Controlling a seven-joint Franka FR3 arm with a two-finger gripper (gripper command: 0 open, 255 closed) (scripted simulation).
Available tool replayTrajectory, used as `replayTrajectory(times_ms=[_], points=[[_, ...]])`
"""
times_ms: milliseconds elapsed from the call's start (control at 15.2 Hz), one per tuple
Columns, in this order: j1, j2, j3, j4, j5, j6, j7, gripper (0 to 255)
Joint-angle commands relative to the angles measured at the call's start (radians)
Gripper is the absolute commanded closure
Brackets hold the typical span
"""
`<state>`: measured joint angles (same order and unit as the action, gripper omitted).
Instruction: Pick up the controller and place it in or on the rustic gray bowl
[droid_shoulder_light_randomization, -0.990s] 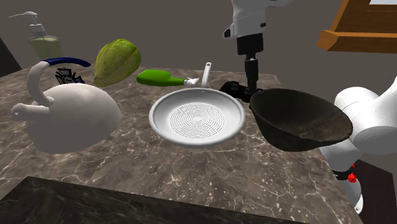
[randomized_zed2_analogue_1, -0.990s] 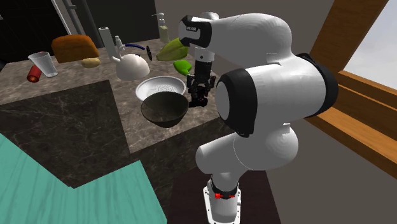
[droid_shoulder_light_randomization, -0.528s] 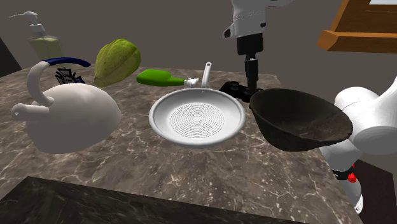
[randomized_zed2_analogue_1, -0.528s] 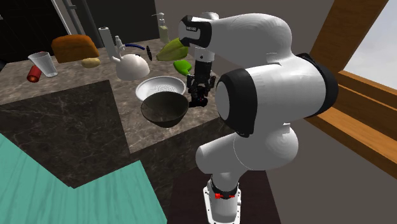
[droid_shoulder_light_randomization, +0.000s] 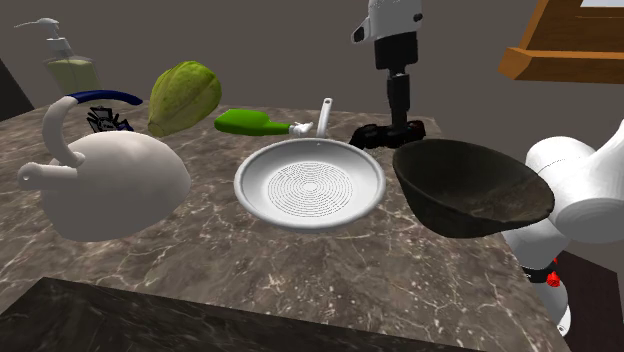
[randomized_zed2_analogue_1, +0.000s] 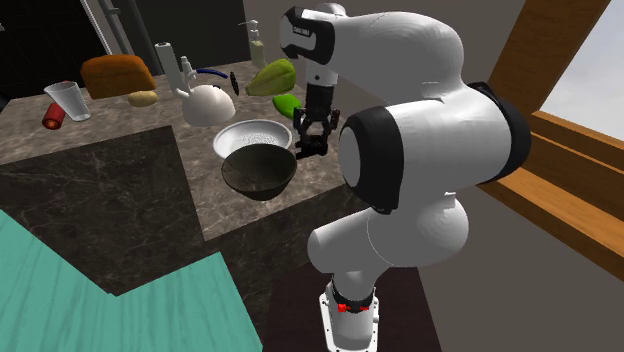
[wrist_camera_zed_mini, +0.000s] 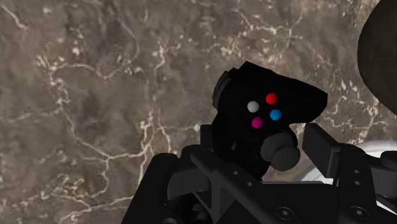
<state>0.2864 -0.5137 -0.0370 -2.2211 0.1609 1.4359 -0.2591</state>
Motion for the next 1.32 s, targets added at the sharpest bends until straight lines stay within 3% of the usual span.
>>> replayTrajectory(times_ms=[0,792,858,1254], points=[[0.001,0.001,0.000,0.027,0.001,-0.025,0.005,255],[0.003,0.028,-0.004,0.183,0.004,-0.152,0.025,255],[0.003,0.028,-0.004,0.183,0.004,-0.152,0.025,0],[-0.011,-0.239,-0.023,-0.133,-0.010,-0.051,-0.034,0]])
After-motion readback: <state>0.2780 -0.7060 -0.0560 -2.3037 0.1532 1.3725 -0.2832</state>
